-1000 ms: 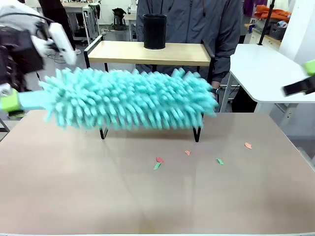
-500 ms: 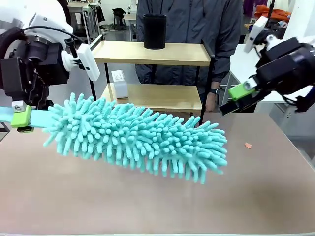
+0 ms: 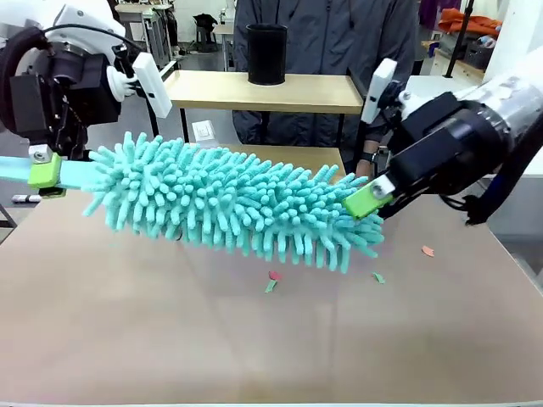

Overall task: Clean the shelf.
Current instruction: Hand the Duster back to the human.

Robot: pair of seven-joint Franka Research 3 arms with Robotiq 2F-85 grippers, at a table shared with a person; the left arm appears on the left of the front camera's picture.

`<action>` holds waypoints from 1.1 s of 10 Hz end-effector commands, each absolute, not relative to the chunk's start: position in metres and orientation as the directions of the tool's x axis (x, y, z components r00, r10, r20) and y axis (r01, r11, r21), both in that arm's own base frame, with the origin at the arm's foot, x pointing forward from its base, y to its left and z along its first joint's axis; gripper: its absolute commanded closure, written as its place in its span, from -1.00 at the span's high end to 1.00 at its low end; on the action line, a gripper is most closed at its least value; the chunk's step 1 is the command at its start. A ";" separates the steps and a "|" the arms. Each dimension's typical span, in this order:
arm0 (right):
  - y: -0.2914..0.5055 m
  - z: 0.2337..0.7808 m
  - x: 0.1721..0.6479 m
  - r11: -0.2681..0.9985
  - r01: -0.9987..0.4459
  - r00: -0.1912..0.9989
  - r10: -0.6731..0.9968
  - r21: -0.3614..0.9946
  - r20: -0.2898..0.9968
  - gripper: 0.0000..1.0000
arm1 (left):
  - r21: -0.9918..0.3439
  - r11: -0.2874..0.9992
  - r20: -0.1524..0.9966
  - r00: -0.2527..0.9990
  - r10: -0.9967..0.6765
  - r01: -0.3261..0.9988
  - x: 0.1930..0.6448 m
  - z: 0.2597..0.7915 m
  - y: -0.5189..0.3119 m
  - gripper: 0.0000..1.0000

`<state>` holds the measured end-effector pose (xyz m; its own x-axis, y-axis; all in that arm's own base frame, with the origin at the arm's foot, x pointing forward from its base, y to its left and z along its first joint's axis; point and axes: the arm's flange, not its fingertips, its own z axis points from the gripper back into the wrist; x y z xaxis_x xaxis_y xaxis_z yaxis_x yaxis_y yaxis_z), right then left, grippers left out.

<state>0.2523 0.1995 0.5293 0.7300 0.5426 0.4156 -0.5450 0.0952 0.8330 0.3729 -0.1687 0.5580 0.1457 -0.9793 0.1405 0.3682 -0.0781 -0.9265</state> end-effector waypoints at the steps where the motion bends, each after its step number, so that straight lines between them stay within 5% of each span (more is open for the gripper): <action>1: 0.219 0.531 0.246 0.084 -0.495 0.764 0.515 0.865 0.388 1.00 | -0.931 -0.069 0.122 0.128 -0.984 0.358 0.385 0.564 -0.174 -0.75; 11: 0.227 0.526 0.247 0.081 -0.485 0.747 0.556 0.871 0.365 1.00 | -0.935 -0.050 0.083 0.081 -0.993 0.351 0.377 0.559 -0.194 -0.75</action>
<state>0.2472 0.2238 0.5253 0.7582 0.5383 0.3679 -0.4851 0.0887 0.8700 0.3675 -0.1943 0.5551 0.0823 -0.9927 0.0885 0.3596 -0.0532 -0.9316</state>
